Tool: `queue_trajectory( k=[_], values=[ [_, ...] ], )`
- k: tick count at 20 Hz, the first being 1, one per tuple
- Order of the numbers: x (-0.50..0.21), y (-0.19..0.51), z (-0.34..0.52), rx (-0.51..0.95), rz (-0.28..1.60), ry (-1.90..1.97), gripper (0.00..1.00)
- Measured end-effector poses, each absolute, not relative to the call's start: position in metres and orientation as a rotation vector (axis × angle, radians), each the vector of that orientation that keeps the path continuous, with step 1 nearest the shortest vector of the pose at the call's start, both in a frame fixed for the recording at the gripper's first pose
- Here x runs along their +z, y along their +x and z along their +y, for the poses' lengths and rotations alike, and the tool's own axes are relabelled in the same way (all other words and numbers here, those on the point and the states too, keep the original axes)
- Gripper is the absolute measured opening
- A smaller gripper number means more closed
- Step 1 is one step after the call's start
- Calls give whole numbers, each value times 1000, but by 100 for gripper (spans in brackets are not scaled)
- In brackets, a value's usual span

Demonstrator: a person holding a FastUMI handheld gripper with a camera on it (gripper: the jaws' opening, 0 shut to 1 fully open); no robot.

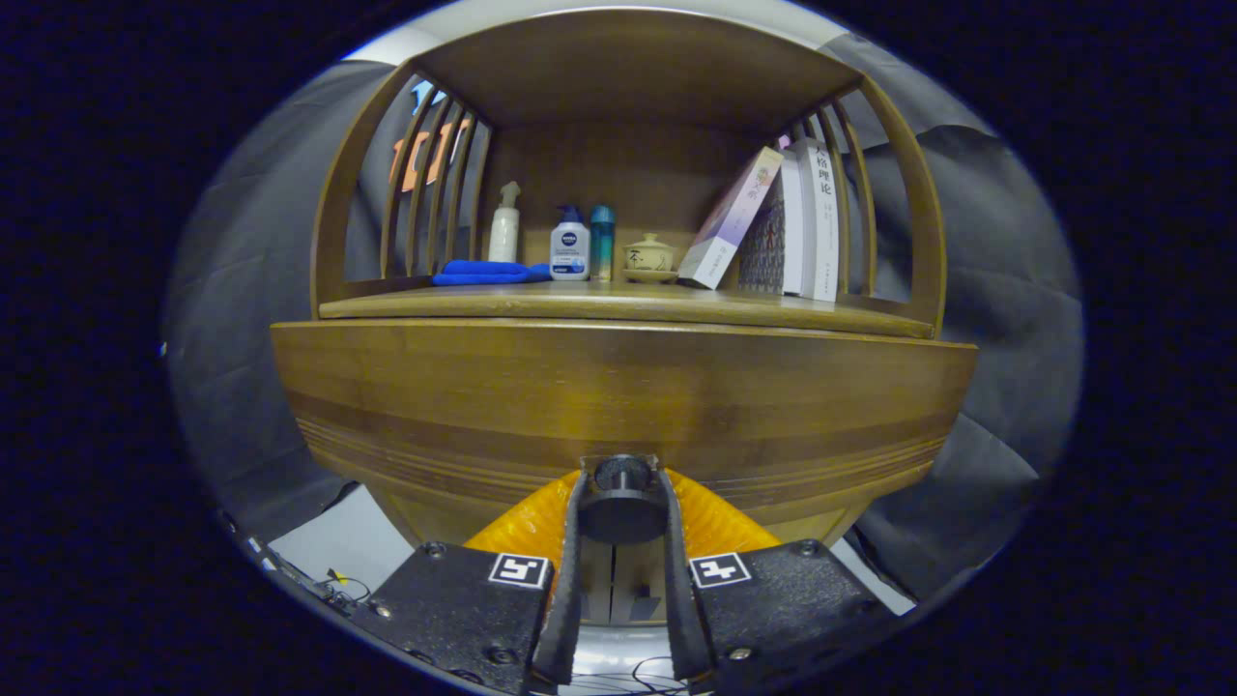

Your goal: Pull open the drawer, take out the items inside it, and place them on the countertop above the cabinet.

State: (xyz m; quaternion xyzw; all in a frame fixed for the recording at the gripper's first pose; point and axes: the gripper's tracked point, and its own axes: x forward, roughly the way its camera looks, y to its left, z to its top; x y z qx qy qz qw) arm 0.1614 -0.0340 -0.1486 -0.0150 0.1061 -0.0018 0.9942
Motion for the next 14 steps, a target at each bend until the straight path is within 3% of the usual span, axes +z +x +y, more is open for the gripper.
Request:
queue_trajectory(
  k=[14],
  values=[
    [-156, 91, -36, 13, 208, -26, 40]
  ],
)
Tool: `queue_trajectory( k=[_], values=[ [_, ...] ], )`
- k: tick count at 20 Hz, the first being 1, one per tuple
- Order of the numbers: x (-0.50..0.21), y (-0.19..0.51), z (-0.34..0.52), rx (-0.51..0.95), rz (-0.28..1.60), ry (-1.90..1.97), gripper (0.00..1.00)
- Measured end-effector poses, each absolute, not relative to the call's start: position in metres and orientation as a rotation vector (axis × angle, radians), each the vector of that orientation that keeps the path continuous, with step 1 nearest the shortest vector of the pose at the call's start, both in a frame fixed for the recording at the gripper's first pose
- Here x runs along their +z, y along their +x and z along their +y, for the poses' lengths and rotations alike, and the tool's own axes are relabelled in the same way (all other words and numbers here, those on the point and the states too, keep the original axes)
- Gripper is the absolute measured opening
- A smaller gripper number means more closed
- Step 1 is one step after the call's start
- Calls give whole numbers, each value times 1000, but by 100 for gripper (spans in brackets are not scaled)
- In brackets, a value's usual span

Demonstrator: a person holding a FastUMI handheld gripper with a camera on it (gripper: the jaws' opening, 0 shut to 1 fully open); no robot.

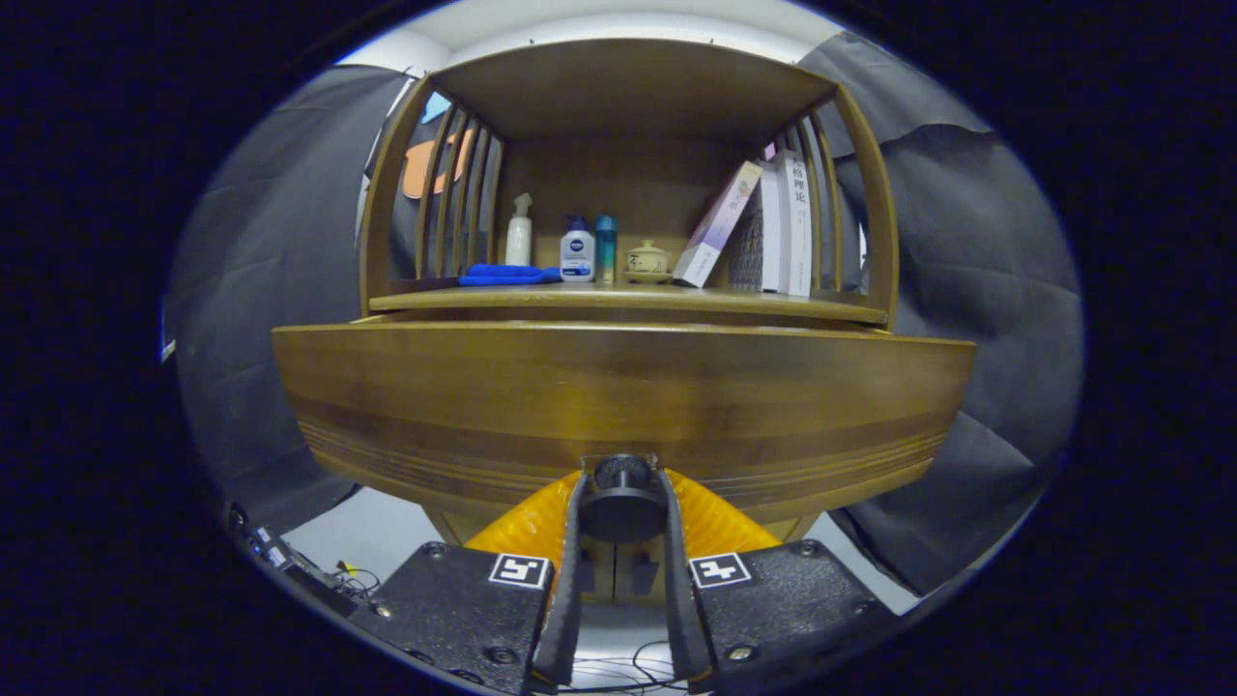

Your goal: Pull open the drawer, take out the items inside it, and place them on the countertop above the cabinet.

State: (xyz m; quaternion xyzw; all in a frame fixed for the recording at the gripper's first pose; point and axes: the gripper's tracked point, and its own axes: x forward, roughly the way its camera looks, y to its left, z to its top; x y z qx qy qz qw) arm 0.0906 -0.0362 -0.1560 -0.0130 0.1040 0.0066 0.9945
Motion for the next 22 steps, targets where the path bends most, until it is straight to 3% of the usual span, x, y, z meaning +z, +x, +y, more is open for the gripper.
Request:
queue_trajectory(
  k=[22],
  values=[
    [-169, 68, -31, 64, 239, 19, 40]
  ],
)
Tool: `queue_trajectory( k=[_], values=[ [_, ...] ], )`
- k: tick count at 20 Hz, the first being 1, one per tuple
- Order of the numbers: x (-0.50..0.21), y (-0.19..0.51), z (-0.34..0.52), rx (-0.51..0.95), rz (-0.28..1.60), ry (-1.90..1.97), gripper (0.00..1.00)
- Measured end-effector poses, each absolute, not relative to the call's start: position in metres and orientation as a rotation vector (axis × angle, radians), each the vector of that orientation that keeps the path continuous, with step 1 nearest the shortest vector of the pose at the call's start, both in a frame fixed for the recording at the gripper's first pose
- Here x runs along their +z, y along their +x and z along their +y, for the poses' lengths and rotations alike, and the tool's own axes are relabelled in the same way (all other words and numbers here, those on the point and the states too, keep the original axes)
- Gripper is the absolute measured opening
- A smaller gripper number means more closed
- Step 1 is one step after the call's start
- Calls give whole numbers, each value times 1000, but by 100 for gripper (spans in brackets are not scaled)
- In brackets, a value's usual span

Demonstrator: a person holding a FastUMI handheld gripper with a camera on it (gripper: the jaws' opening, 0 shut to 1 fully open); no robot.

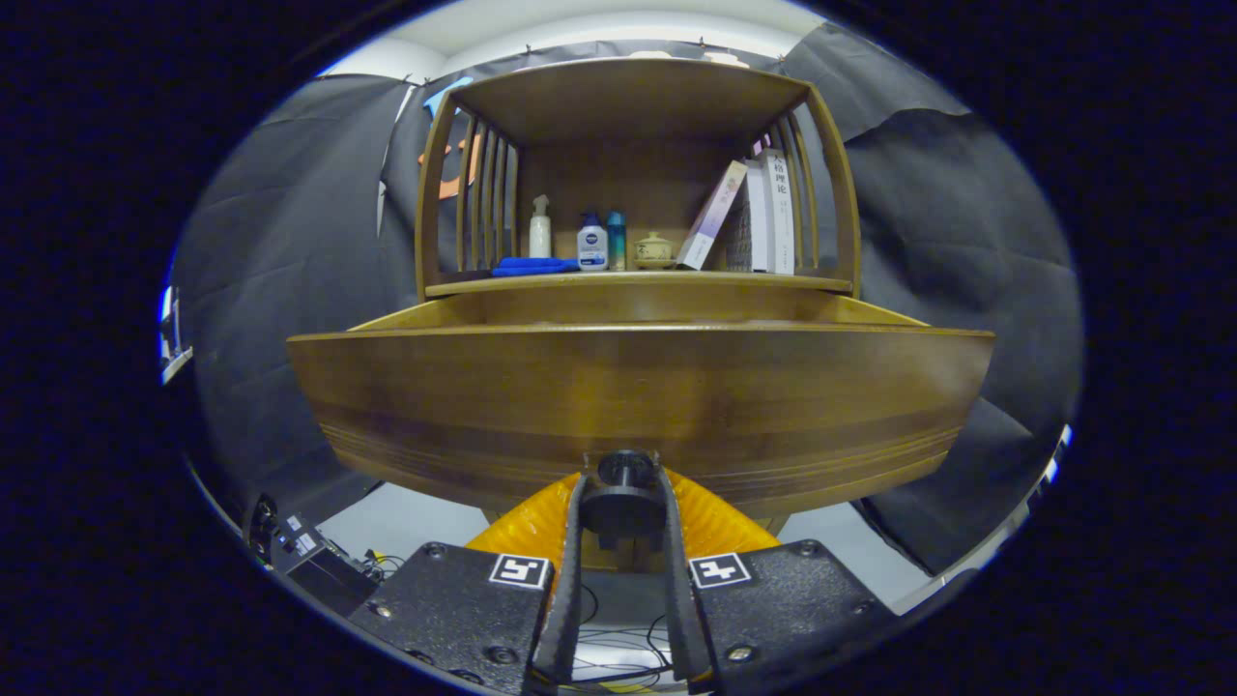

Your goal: Pull open the drawer, take out the items inside it, and place them on the countertop above the cabinet.

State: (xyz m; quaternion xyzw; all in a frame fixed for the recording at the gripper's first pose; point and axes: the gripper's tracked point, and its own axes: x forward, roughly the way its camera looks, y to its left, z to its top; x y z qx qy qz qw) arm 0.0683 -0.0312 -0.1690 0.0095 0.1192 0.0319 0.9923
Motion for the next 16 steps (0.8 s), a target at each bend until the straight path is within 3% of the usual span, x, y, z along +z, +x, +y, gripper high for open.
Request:
queue_trajectory(
  k=[8, 10, 15, 16],
  values=[
    [-171, 67, -35, 76, 248, -35, 42],
    [-167, 64, -43, 75, 244, -42, 50],
    [-141, 49, -59, 67, 227, 0, 97],
    [-132, 46, -62, 65, 219, 18, 97]
  ],
)
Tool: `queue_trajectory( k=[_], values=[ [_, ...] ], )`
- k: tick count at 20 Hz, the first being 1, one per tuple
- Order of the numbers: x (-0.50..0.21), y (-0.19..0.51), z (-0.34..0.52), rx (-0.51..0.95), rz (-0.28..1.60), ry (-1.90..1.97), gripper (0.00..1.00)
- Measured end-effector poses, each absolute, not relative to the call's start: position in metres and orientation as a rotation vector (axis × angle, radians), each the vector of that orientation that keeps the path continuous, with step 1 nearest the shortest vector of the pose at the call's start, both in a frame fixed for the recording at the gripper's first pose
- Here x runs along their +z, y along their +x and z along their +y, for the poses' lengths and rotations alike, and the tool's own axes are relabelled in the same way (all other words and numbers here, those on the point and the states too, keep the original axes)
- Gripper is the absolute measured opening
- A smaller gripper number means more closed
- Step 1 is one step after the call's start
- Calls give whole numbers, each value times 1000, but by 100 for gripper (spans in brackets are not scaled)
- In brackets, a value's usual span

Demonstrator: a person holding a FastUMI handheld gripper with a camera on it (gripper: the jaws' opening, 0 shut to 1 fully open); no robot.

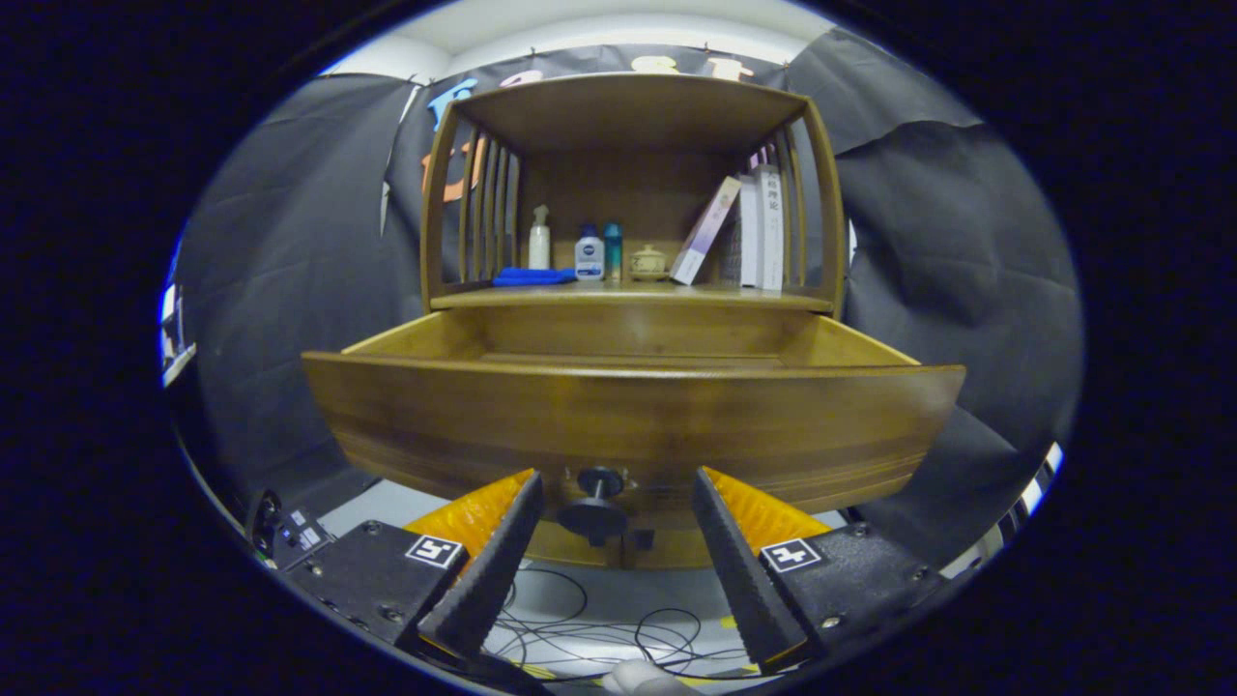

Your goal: Pull open the drawer, take out the items inside it, and place them on the countertop above the cabinet.

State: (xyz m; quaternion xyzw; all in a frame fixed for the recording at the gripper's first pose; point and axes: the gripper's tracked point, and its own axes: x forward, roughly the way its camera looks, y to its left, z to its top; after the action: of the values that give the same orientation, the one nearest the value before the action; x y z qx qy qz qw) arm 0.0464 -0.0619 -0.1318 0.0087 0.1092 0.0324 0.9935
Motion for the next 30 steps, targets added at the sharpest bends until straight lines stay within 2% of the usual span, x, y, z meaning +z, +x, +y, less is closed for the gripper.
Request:
queue_trajectory(
  k=[8, 14, 19, 25, 30],
  values=[
    [-50, 47, -76, 63, 144, 81, 97],
    [24, 77, -83, 25, 73, 57, 95],
    [68, 109, -60, 48, 79, 52, 95],
    [77, 160, -23, 98, 210, 83, 95],
    [47, 211, -17, 40, 397, 43, 95]
  ],
)
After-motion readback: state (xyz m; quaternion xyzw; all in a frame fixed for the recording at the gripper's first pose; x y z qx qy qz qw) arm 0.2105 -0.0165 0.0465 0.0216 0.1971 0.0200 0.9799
